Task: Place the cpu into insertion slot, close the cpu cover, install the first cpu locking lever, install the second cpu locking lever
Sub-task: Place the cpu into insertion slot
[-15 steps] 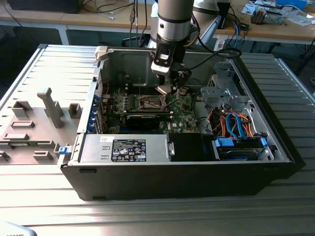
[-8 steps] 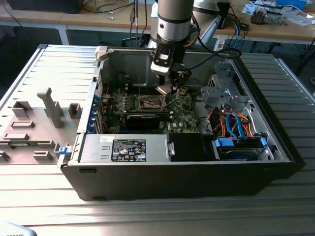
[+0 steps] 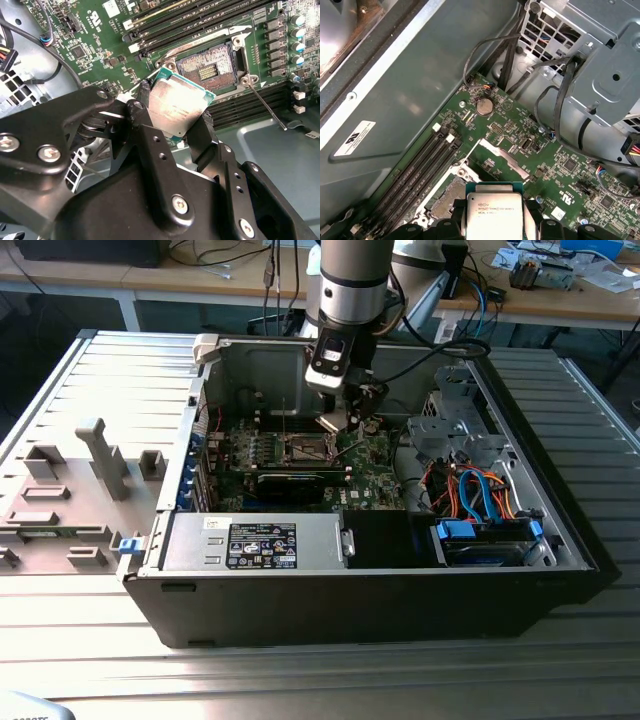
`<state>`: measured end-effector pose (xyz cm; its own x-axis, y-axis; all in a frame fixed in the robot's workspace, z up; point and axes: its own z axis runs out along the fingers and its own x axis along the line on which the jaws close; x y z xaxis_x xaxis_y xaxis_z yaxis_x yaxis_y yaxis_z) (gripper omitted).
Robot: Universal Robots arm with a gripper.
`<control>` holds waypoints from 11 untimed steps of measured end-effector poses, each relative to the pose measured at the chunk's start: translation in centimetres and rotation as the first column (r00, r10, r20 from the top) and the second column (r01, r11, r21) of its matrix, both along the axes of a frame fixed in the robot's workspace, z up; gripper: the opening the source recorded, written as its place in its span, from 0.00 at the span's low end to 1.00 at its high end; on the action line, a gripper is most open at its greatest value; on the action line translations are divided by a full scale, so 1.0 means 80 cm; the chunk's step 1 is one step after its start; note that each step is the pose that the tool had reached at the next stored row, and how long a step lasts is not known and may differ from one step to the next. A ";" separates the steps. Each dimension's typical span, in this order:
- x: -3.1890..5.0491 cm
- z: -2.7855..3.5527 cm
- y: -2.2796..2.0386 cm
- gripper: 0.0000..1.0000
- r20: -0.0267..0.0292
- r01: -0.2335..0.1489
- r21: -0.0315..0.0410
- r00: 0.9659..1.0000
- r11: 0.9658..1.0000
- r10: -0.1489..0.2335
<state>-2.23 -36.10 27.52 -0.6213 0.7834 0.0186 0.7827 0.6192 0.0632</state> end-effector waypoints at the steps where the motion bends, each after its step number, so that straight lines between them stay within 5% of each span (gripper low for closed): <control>1: 0.000 0.0000 0.0000 0.54 0.000 0.001 0.000 1.000 1.000 -0.001; 11: 0.000 -0.0008 0.0000 0.54 0.000 0.023 0.000 1.000 1.000 -0.023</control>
